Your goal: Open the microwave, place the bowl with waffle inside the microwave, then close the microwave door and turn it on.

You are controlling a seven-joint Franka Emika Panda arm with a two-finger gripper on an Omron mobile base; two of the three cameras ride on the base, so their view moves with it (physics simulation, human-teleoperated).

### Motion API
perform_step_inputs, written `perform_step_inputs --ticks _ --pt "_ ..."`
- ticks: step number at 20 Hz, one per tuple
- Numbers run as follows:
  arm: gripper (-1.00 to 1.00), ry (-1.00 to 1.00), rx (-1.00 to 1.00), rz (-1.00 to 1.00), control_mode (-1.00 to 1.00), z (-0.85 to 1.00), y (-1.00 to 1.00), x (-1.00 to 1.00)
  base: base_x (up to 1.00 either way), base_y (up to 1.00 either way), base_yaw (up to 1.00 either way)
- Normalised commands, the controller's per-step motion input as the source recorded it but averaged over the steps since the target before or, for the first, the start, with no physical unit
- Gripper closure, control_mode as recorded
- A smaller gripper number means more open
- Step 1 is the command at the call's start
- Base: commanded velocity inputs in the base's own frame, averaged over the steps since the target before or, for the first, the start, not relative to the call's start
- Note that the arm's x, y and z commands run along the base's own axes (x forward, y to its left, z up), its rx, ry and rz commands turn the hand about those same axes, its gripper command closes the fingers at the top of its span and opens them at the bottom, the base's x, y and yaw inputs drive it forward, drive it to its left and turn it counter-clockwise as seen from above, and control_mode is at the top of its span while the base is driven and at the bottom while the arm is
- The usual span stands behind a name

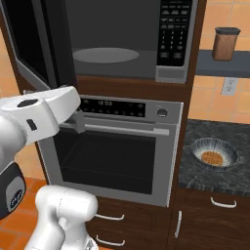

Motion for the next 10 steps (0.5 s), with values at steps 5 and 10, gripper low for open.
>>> perform_step_inputs --ticks 5,10 --pt "-1.0 0.0 0.01 0.01 -1.0 0.02 -0.51 -0.48 0.0 0.0 0.0" --pt "-1.0 0.01 0.12 0.32 -1.0 0.0 -0.62 0.38 0.0 0.0 0.0"
